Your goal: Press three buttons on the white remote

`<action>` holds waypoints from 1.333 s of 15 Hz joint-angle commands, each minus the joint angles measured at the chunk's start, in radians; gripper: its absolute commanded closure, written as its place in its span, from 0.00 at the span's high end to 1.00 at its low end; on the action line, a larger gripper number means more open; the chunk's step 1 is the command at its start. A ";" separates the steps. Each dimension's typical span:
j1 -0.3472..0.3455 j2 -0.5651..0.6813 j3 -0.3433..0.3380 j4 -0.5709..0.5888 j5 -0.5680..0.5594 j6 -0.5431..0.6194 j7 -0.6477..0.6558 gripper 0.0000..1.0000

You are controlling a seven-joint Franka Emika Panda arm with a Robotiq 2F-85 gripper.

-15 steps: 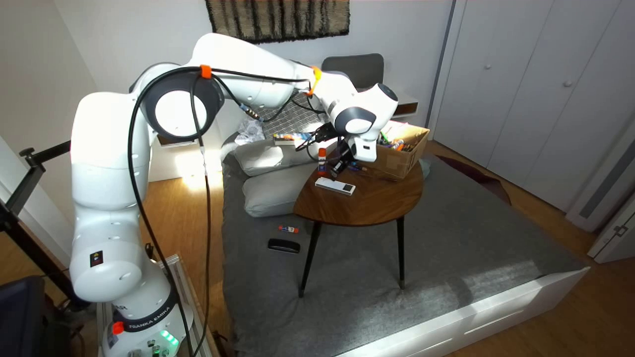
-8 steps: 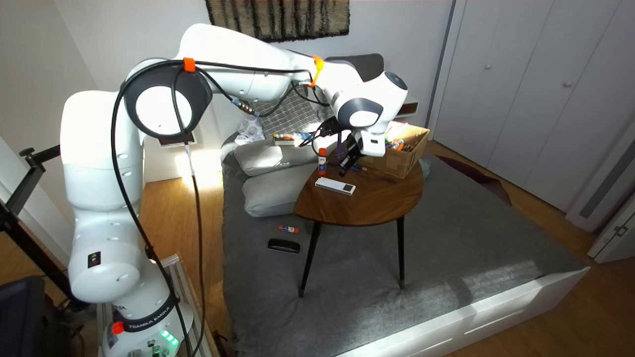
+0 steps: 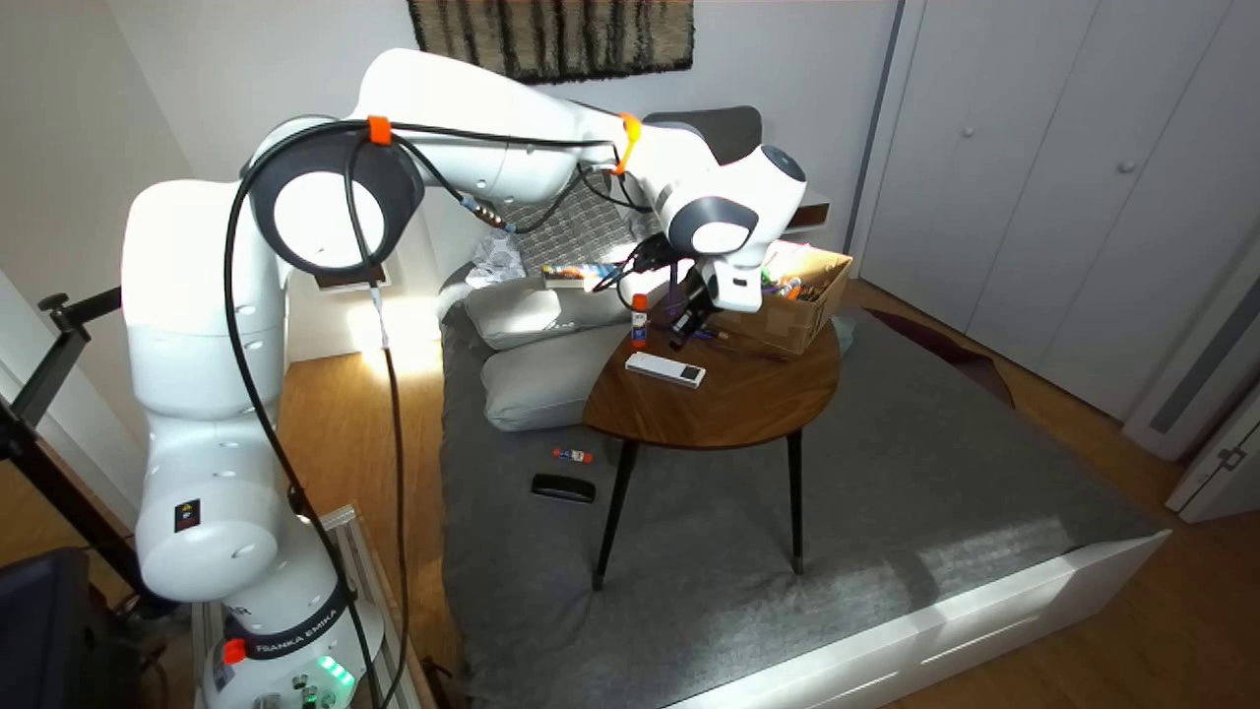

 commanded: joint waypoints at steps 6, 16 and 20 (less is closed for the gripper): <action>0.004 0.017 0.013 -0.012 0.014 0.012 0.018 0.00; 0.012 0.028 0.007 -0.016 -0.010 0.045 0.024 0.00; 0.012 0.030 0.006 -0.020 -0.013 0.052 0.025 0.00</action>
